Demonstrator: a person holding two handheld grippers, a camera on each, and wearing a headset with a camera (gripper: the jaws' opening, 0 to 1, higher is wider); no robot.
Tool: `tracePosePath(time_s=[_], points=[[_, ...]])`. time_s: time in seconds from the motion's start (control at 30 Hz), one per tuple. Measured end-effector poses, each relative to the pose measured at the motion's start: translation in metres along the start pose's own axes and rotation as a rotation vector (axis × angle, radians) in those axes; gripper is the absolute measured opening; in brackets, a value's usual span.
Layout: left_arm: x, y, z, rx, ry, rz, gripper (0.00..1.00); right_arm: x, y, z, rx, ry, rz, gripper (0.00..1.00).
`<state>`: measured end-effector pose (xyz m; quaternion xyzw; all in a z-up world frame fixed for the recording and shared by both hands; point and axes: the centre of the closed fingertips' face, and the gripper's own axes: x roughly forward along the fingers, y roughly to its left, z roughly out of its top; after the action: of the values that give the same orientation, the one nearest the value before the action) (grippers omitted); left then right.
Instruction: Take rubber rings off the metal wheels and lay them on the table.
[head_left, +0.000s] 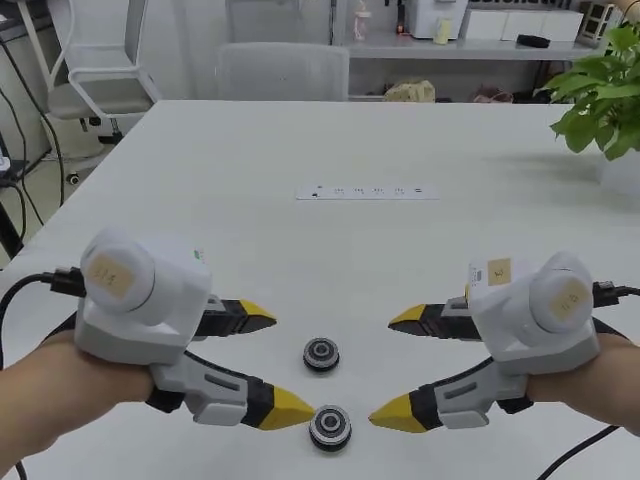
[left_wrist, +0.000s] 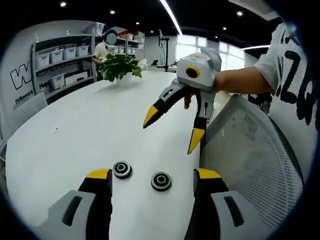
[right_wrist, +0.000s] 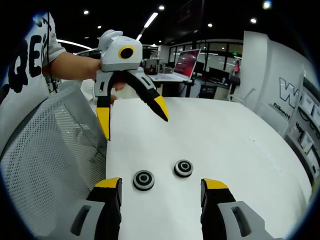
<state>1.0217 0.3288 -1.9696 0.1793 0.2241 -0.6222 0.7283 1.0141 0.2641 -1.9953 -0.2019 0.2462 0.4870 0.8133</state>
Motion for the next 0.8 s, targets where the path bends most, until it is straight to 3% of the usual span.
tracePosePath(time_s=[0.8], points=[[0.012, 0.002, -0.005, 0.012, 0.012, -0.041, 0.57, 0.008, -0.001, -0.001, -0.012, 0.001, 0.023, 0.60]])
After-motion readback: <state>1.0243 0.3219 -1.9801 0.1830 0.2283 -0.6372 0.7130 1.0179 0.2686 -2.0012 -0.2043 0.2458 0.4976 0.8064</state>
